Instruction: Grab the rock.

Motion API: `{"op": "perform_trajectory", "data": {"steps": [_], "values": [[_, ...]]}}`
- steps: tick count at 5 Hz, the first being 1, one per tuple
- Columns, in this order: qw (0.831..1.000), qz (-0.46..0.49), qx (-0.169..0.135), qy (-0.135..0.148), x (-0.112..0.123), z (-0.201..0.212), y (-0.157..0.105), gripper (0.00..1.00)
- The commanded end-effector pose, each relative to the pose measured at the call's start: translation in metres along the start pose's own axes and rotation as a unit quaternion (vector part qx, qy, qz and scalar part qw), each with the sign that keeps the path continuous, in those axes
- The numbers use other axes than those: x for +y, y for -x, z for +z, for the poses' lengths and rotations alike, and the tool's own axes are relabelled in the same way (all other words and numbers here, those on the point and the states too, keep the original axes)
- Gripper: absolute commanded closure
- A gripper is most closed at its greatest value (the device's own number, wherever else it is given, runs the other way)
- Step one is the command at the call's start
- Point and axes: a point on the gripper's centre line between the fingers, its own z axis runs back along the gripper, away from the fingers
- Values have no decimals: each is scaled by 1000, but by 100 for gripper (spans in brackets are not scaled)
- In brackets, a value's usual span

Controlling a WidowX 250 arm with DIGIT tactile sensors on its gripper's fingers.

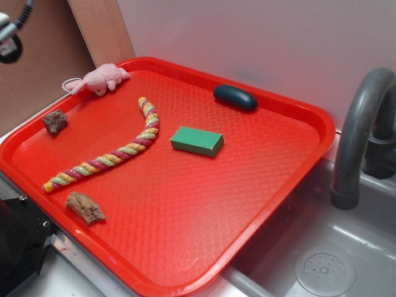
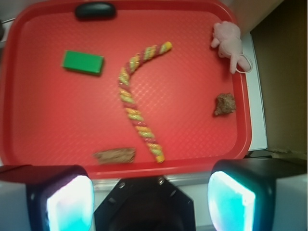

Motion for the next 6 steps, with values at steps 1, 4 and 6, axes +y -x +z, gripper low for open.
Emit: {"op": "perform_trajectory", "data": {"steps": [1, 4, 6], "values": [[998, 56, 6, -21, 56, -57, -22, 0], [999, 32, 24, 20, 106, -144, -47, 0], [998, 31, 59, -4, 103, -169, -58, 0]]}}
